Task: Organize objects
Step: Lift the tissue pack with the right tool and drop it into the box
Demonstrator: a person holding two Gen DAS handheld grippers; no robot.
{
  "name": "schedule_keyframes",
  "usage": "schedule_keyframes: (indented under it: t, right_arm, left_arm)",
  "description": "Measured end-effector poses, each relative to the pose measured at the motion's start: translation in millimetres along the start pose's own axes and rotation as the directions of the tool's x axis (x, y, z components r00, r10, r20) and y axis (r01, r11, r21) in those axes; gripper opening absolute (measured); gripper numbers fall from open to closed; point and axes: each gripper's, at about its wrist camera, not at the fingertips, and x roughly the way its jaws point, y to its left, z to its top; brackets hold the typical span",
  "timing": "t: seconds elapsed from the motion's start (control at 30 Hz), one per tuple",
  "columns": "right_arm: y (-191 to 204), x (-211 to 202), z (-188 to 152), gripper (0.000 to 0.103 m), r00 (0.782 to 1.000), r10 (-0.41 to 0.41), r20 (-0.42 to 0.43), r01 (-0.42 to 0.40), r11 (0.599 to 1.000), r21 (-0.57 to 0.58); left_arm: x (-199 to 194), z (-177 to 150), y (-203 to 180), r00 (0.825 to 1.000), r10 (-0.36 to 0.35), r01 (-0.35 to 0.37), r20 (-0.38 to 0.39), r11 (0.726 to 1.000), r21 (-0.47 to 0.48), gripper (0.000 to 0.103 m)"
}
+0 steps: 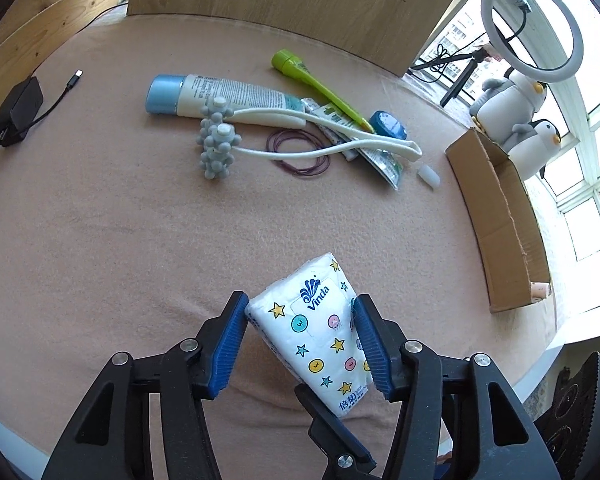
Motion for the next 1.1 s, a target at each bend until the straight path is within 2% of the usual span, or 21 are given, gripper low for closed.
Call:
schedule_keyframes:
  t: [0.43,0.7,1.1]
  right_arm:
    - [-19,-35,47,0.044,0.991,-0.041,0.129,0.04,0.999,0.011]
    - [-29,-41,56,0.044,0.987,-0.053,0.153,0.05,0.998,0.023]
    - [-22,-57,46,0.044,0.985,-0.059,0.16,0.052,0.997,0.049]
  left_arm:
    - [-59,33,-37,0.991,-0.013,0.002,0.13,0.997,0.08,0.058]
    - [-64,35,-47,0.99,-0.018,0.004,0.14,0.995,0.098,0.058]
    - [-61,37,-56,0.99,-0.02,0.004,0.137,0.993,0.116,0.057]
